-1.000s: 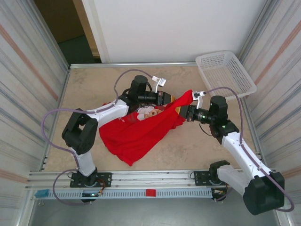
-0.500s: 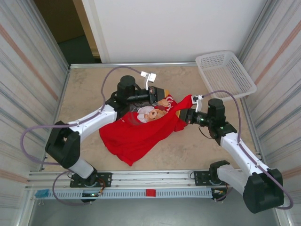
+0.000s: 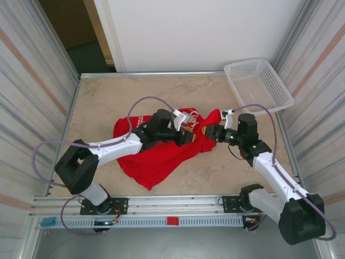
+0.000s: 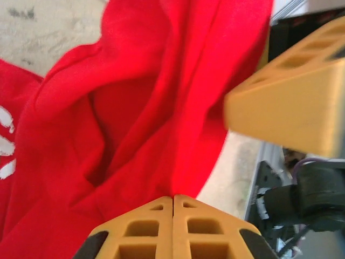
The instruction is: Fold the inside-out t-shirt
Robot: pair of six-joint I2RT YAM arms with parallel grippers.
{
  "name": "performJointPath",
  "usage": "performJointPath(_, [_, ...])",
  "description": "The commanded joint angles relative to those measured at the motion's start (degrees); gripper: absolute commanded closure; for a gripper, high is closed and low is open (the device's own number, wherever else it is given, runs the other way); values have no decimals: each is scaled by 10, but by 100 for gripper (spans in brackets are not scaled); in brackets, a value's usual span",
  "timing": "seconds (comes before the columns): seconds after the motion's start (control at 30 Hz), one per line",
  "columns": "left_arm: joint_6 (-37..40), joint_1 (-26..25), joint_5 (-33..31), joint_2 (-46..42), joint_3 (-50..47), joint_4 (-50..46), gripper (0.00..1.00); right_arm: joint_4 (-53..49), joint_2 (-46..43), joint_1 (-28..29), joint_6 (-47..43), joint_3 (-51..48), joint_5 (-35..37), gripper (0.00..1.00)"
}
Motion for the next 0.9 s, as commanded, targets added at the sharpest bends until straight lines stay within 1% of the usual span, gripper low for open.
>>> performJointPath(0.0, [63, -25, -31, 31, 30, -54, 100, -147, -44, -9, -9, 26, 148, 28])
performJointPath(0.03, [78, -35, -27, 41, 42, -72, 100, -177, -58, -12, 4, 29, 200, 25])
performJointPath(0.1, [99, -57, -5, 64, 66, -105, 100, -229, -84, -18, 24, 36, 262, 22])
performJointPath(0.17, [109, -81, 22, 86, 81, -124, 100, -284, -91, -18, 55, 56, 325, 22])
performJointPath(0.27, [100, -102, 52, 100, 79, -122, 100, -343, -63, -18, 82, 87, 371, 20])
performJointPath(0.3, [95, -104, 56, 98, 73, -117, 97, -354, -48, -17, 88, 95, 380, 20])
performJointPath(0.37, [83, -105, 56, 85, 56, -105, 83, -382, -15, -11, 106, 115, 409, 18])
performJointPath(0.43, [80, -102, 39, 65, 41, -101, 65, -389, 9, -2, 118, 122, 426, 18])
performJointPath(0.47, [77, -99, 34, 54, 33, -96, 58, -389, 14, 6, 125, 122, 433, 18])
performJointPath(0.53, [64, -88, 31, 37, 21, -83, 53, -386, 48, 24, 136, 117, 445, 18])
performJointPath(0.6, [49, -76, 23, 20, 8, -69, 51, -376, 59, 43, 143, 104, 451, 18])
performJointPath(0.63, [40, -70, 9, 12, 3, -63, 48, -366, 60, 51, 144, 94, 447, 20])
performJointPath(0.7, [23, -56, -4, 0, -3, -51, 47, -348, 56, 59, 150, 70, 434, 22])
performJointPath(0.87, [11, -33, -27, -10, 3, -46, 46, -339, 4, 61, 164, 21, 412, 22])
